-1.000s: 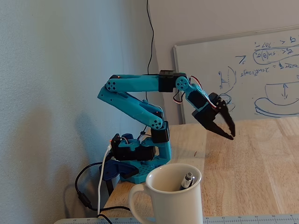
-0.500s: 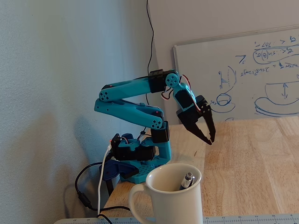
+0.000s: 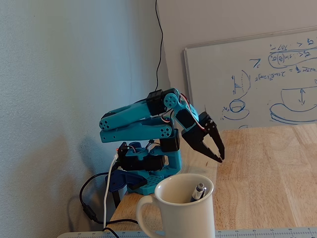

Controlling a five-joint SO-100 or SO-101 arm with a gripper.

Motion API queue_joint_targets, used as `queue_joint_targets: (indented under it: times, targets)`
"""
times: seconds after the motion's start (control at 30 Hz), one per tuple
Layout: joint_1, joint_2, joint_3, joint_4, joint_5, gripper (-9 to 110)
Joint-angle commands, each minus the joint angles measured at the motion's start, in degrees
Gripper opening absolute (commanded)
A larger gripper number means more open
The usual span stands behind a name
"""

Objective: Grasp a pen and put it in a mug.

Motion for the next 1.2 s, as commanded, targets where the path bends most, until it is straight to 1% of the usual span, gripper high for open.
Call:
queue_joint_targets:
  times: [0.0, 0.07, 0.17, 1.17]
  targets:
    - [0.18, 4.31, 4.22, 0.26, 0.53, 0]
    - [0.79, 7.21, 6.59, 0.09, 0.44, 0]
    - [0.79, 9.67, 5.62, 0.62, 0.53, 0]
    - [0.7, 9.76, 5.89, 1.58, 0.35, 0]
